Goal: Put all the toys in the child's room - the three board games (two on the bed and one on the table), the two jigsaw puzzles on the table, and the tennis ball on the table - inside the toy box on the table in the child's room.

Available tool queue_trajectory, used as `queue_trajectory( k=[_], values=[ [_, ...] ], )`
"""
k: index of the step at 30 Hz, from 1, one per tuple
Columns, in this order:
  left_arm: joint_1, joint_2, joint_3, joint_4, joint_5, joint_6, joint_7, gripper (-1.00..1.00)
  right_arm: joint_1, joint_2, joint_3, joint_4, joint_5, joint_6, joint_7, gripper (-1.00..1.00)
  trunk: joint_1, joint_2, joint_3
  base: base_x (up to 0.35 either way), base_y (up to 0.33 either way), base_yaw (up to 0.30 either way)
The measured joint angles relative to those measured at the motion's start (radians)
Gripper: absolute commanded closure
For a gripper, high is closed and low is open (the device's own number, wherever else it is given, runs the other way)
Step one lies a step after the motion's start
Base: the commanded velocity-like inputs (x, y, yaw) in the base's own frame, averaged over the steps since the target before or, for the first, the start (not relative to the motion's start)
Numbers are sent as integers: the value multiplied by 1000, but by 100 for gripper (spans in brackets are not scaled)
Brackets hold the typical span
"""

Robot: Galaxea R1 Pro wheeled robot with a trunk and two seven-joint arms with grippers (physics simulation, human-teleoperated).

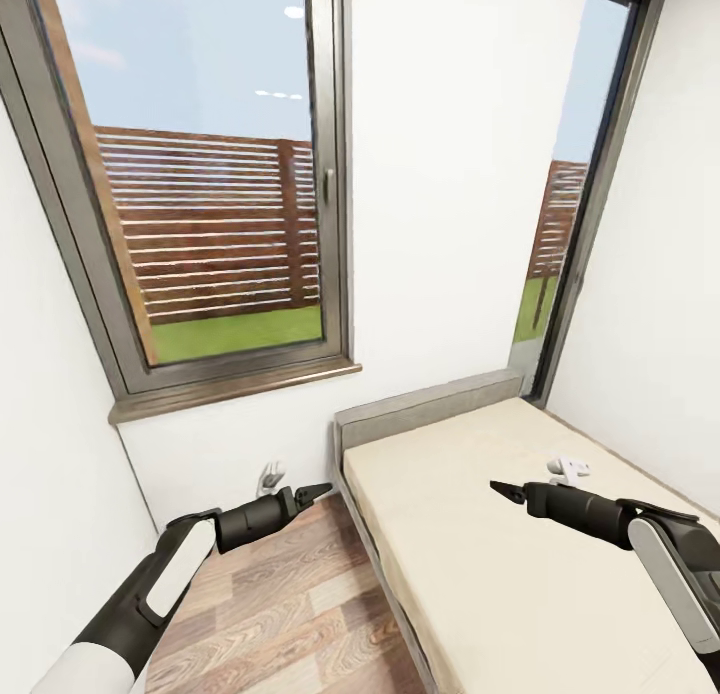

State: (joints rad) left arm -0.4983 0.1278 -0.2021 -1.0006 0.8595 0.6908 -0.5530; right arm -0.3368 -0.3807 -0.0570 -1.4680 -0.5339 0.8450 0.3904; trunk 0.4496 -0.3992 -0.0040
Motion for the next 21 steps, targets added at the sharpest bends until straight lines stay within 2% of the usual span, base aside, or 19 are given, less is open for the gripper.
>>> queue_trajectory(
  k=[8, 21],
  values=[
    [0, 0, 2, 0, 1, 0, 1, -100, 0, 0, -1, 0, 0, 0, -1, -100, 0, 0, 0, 0, 0, -69],
    [0, 2, 6, 2, 2, 0, 2, -100, 0, 0, 0, 0, 0, 0, -2, -100, 0, 0, 0, 0, 0, -16]
  ],
)
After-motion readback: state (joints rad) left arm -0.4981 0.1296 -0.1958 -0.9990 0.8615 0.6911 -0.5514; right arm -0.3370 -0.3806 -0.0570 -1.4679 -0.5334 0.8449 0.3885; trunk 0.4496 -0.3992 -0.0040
